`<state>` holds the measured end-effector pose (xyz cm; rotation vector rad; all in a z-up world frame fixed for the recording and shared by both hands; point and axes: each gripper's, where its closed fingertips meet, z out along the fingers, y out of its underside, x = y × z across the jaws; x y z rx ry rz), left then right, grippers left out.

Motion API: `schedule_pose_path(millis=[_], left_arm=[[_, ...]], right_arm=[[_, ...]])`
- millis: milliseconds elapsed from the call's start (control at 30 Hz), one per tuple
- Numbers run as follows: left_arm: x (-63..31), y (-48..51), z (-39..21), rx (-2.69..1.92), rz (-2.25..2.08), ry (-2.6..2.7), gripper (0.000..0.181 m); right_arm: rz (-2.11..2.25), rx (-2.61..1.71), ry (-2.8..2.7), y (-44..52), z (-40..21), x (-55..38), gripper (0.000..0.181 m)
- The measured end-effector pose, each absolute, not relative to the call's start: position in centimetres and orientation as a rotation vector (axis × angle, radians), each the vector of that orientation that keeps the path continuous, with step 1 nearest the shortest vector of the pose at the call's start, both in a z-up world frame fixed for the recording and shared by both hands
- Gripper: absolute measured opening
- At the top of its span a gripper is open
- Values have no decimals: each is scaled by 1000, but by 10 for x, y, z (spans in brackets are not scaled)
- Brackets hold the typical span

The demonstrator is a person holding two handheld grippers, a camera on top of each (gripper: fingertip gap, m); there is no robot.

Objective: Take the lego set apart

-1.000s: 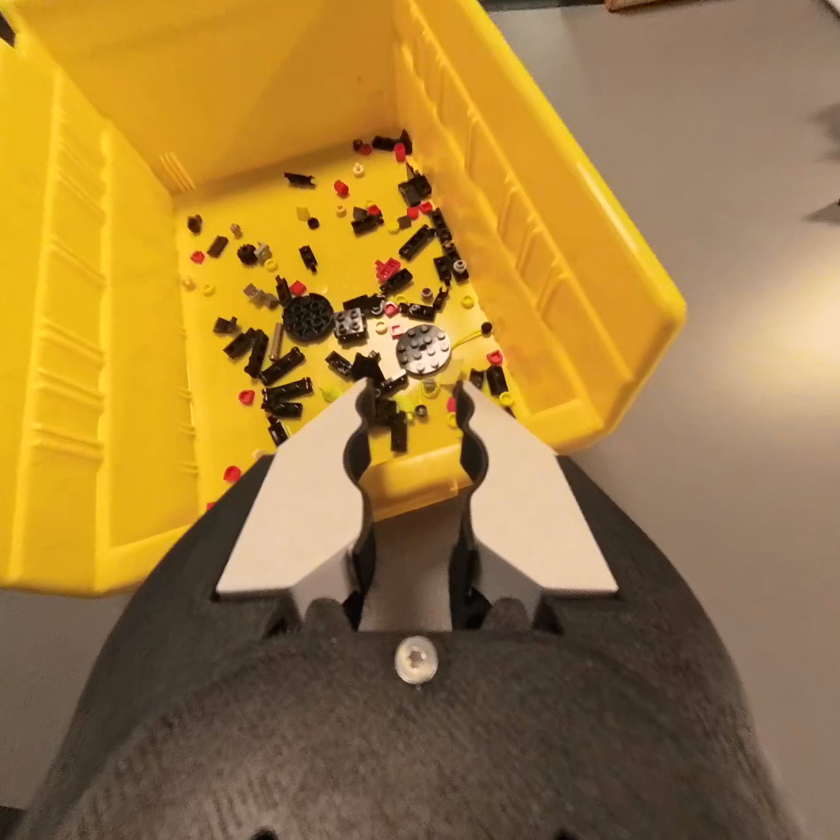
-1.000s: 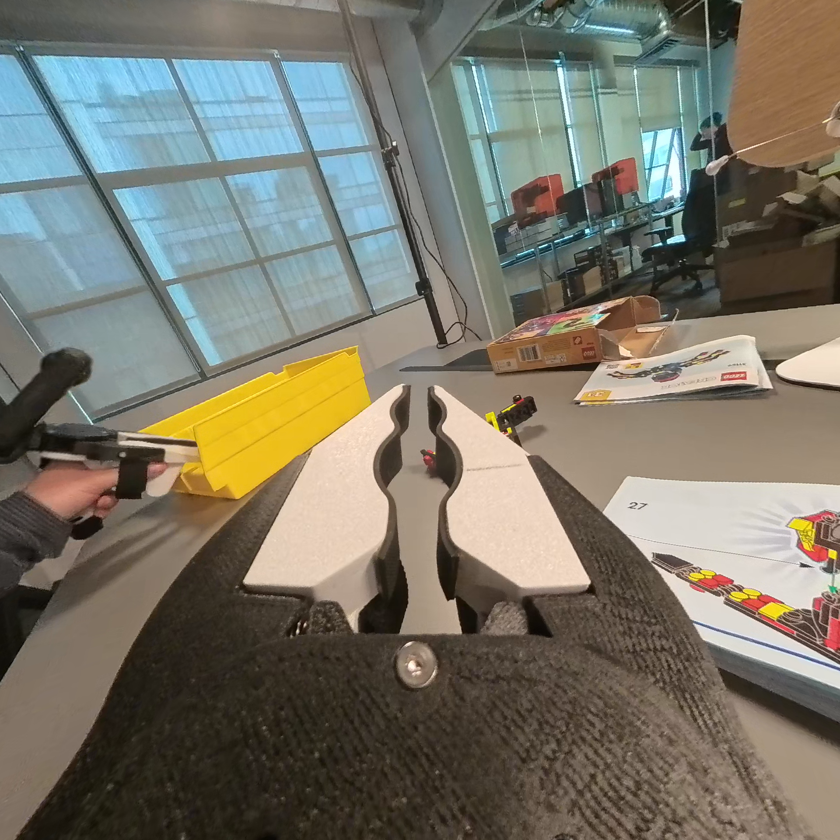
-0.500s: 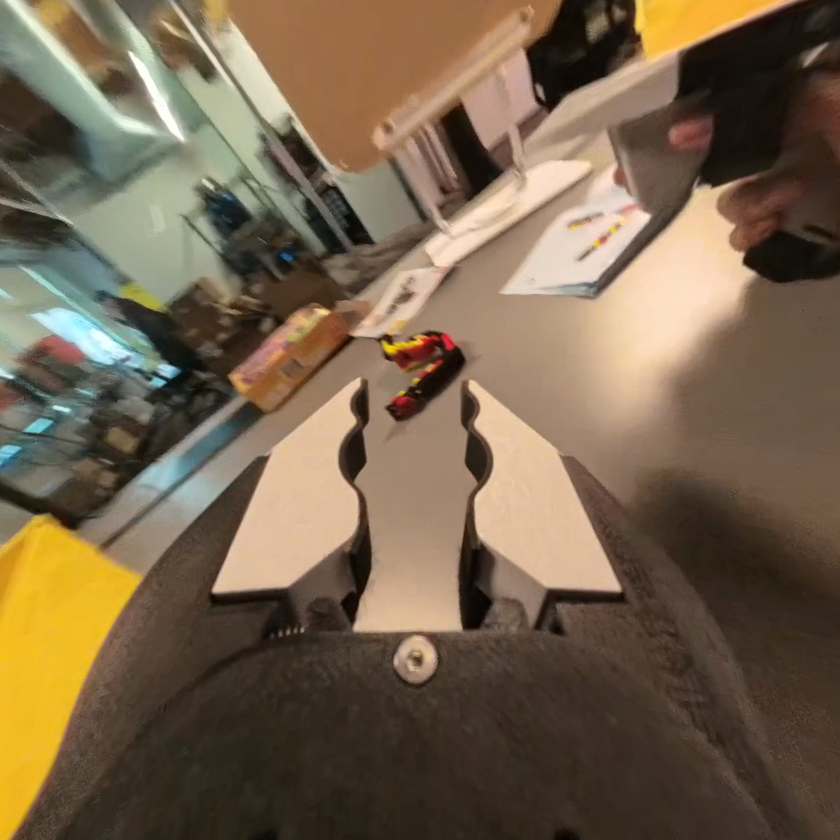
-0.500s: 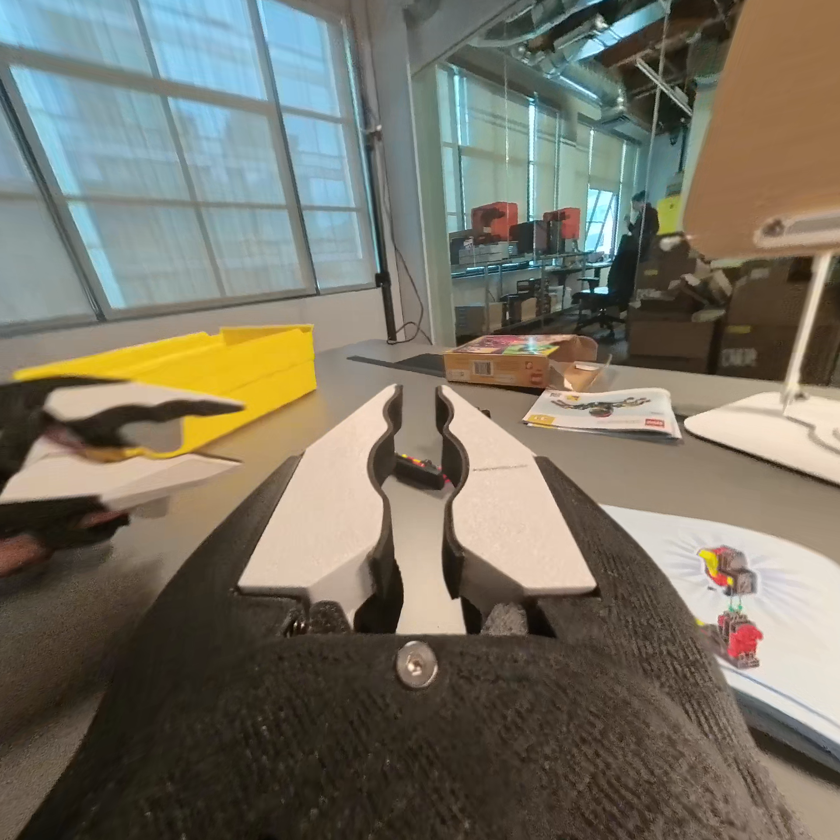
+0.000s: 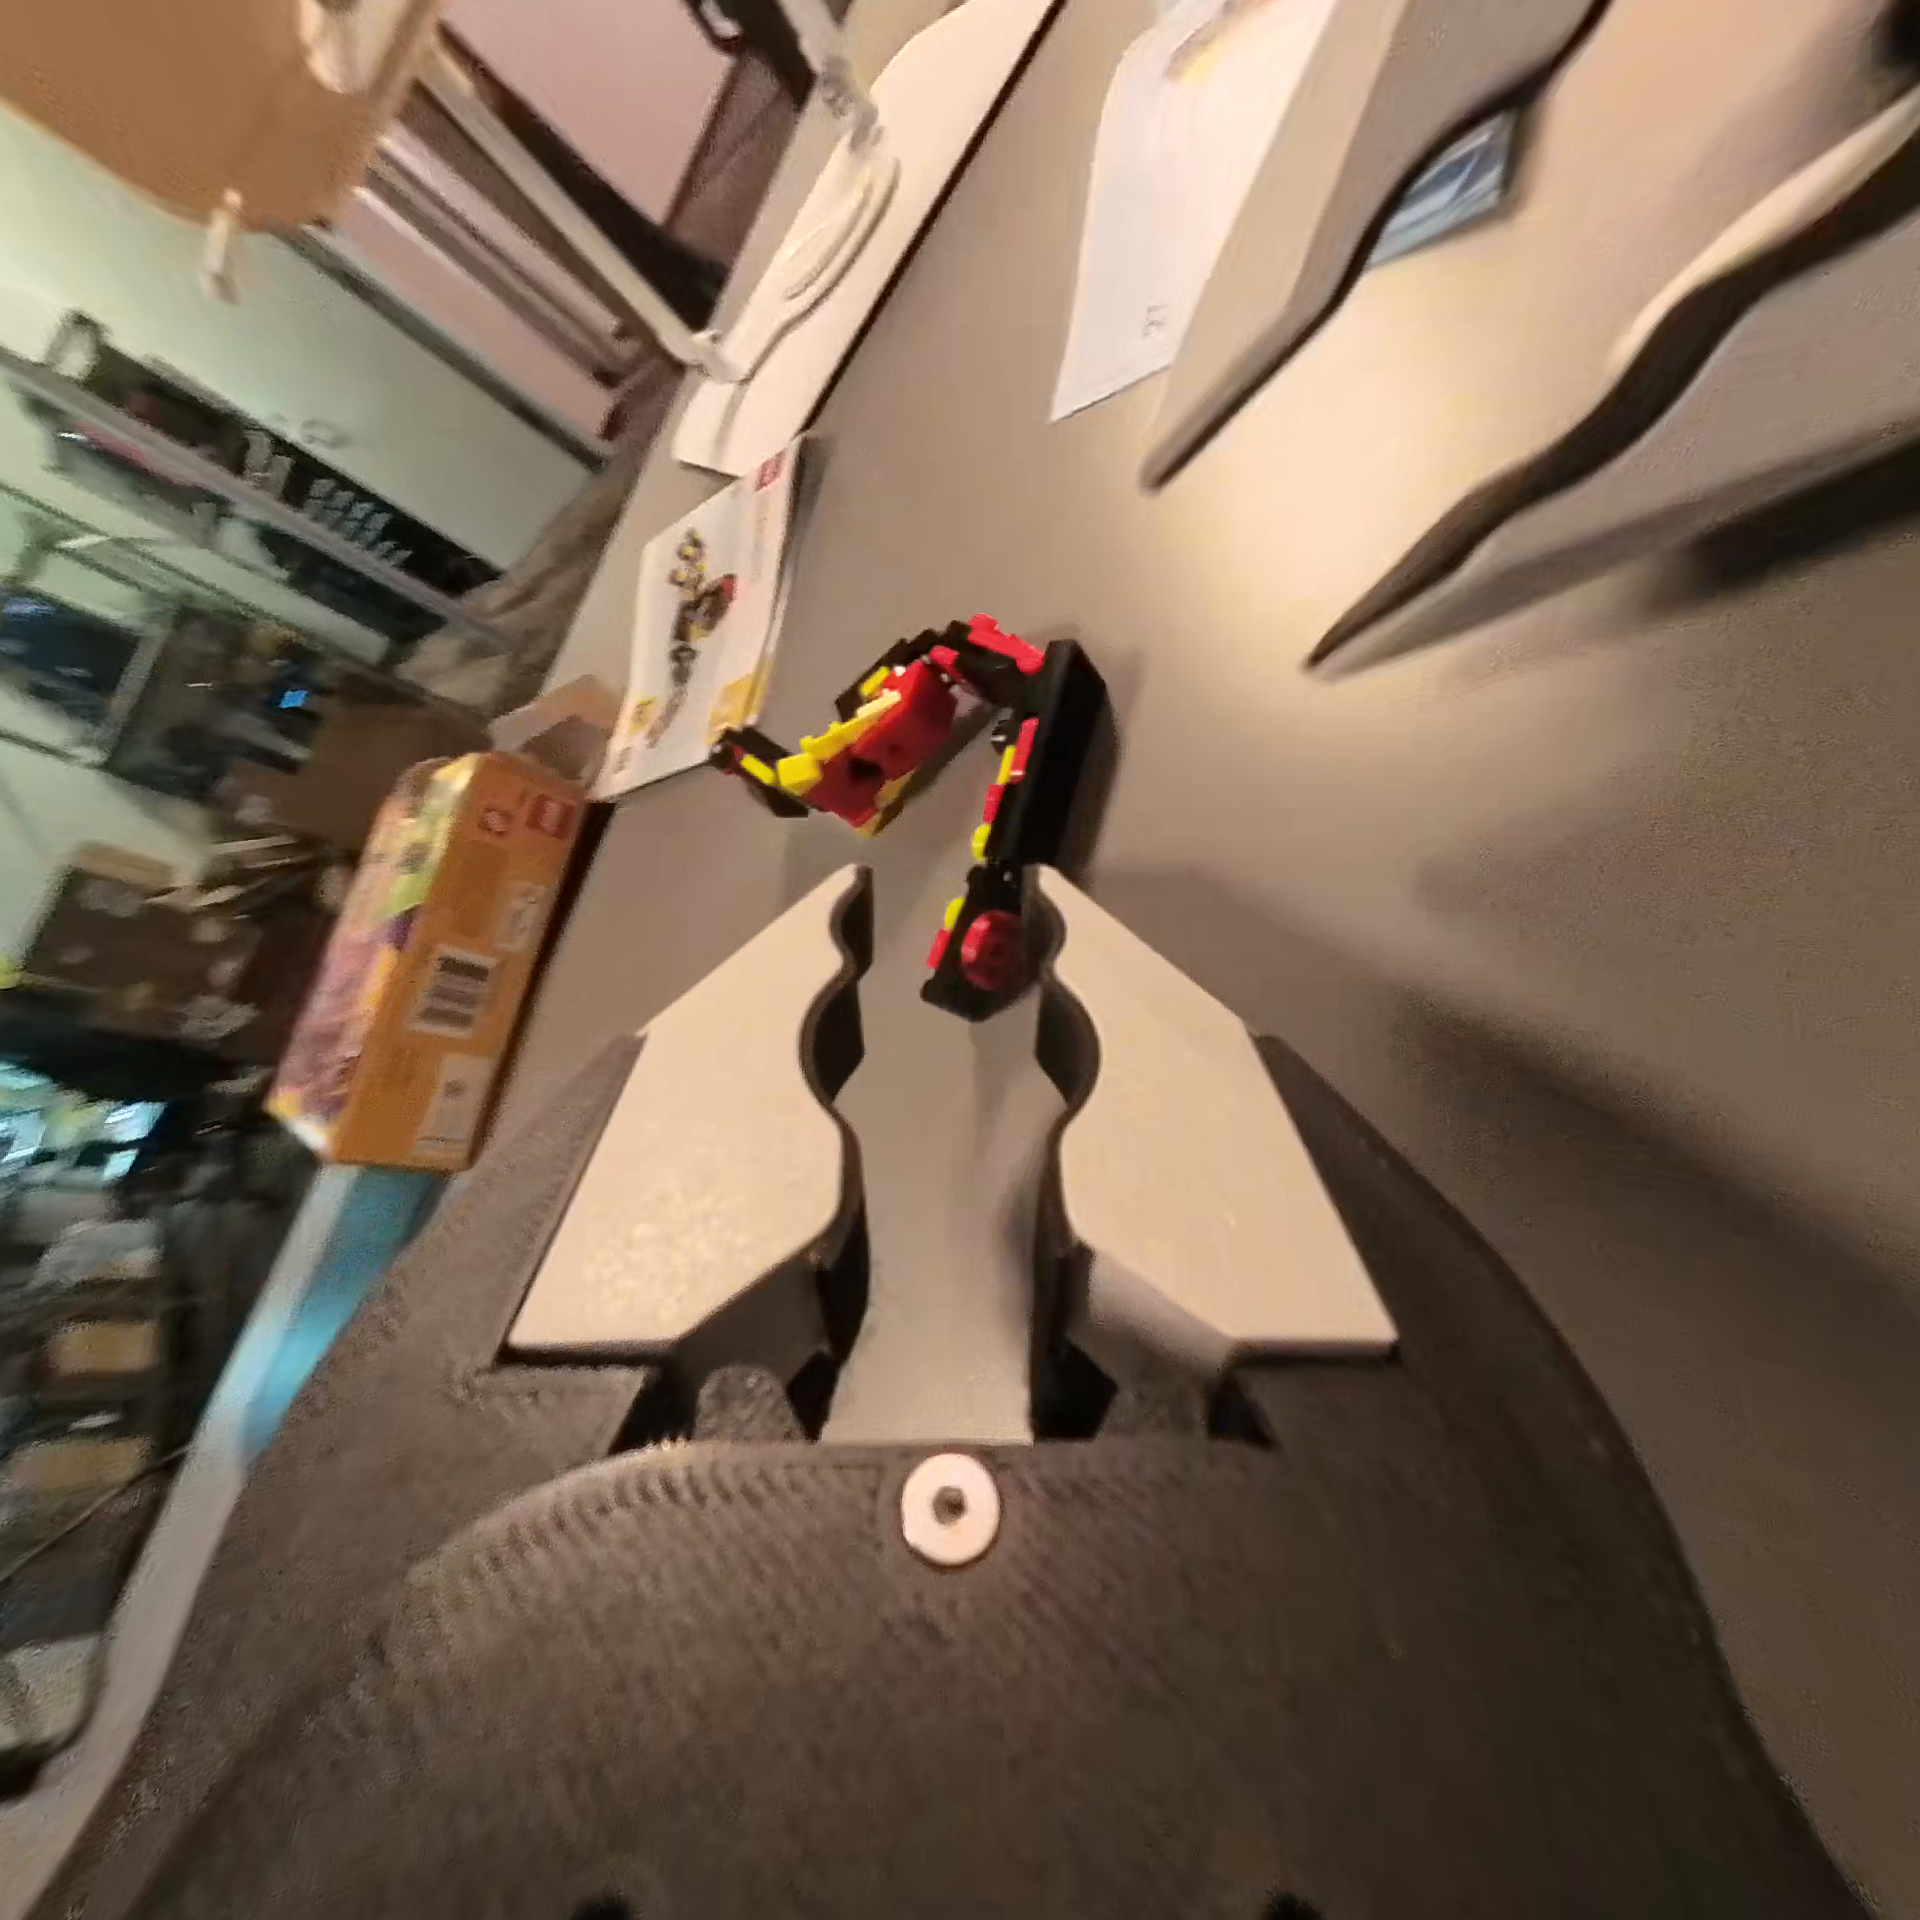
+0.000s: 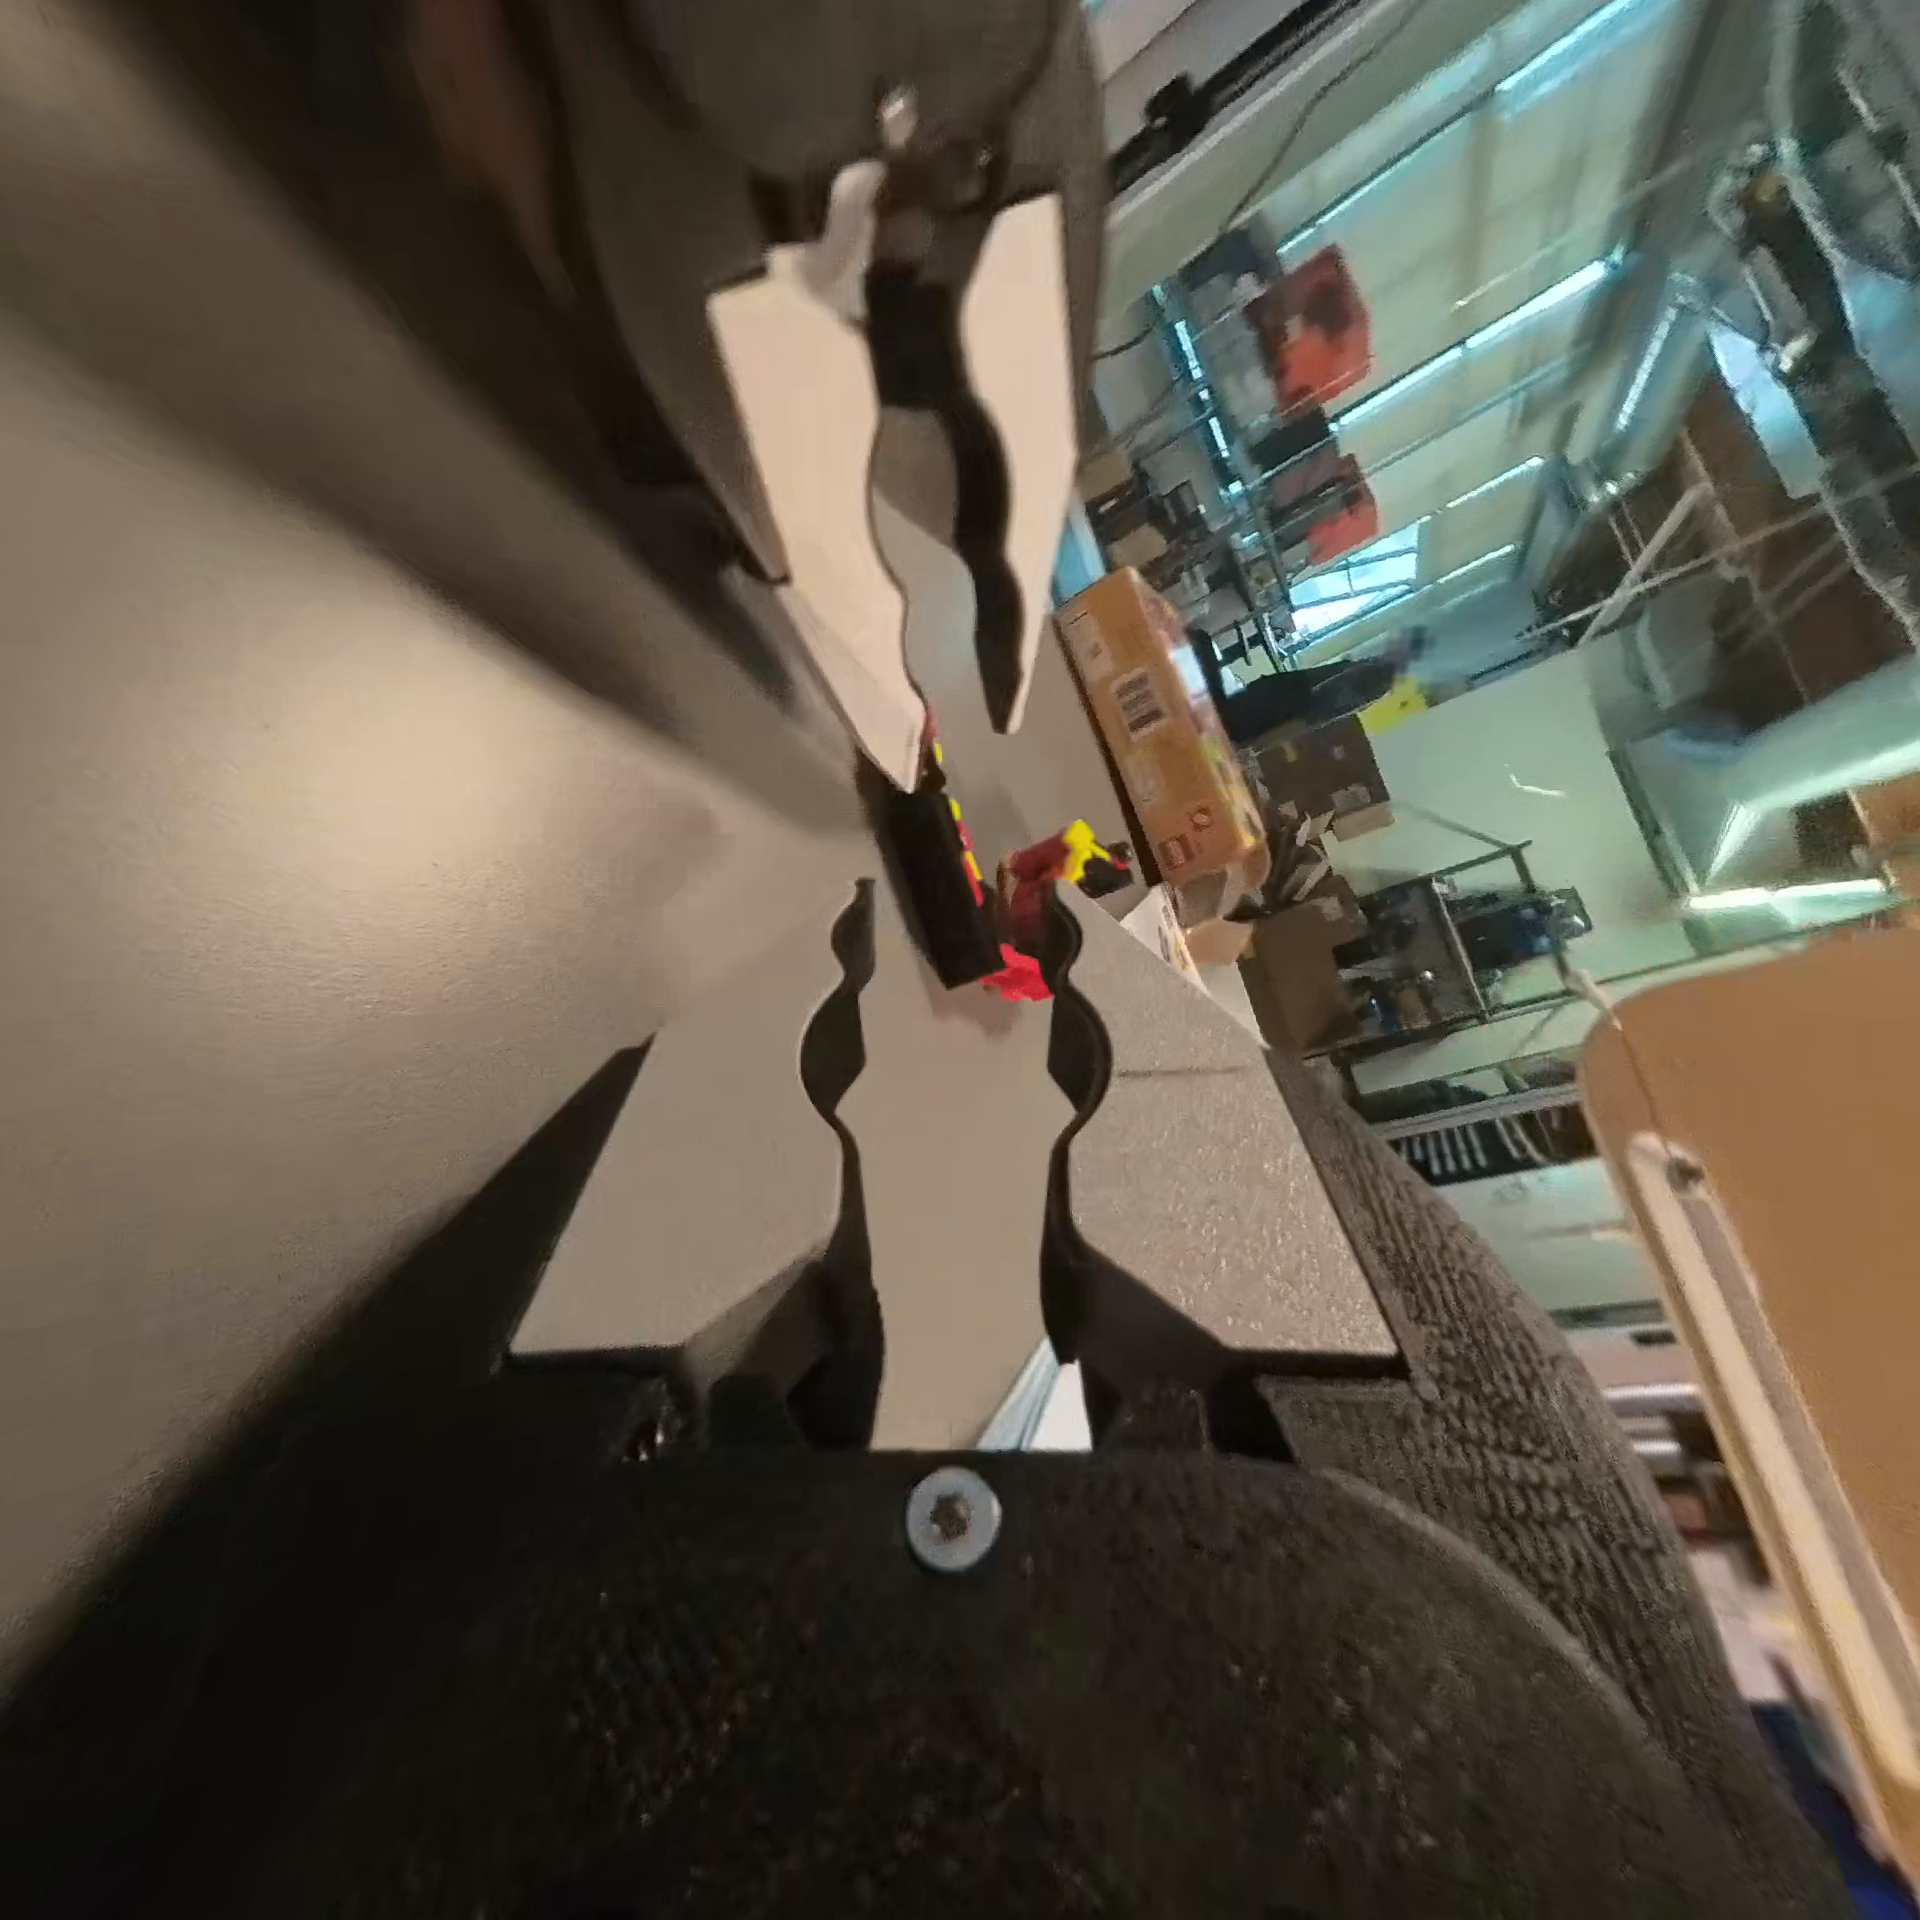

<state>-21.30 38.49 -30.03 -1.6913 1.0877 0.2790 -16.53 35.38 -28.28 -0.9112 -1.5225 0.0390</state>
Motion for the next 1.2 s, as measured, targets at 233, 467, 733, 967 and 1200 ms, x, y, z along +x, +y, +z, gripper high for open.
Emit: schedule_pose_path(millis=[233, 467, 733, 967, 1200], left_arm=[[-209, 384, -313, -1849, 75, 1175, 25], [-208, 383, -315, -1779, 170, 1272, 12], [-202, 381, -297, -1312, 677, 1434, 10], [-199, 379, -277, -1209, 793, 1320, 9], [-202, 368, -256, -1318, 699, 1059, 9]], right_arm=[[-6, -884, -1597, 375, -292, -200, 34], [-74, -914, -1628, 386, -298, -206, 26], [-290, -940, -1614, 402, -302, -199, 20], [-435, -856, -1525, 405, -286, -196, 12], [-449, -746, -1414, 392, -262, -197, 11]])
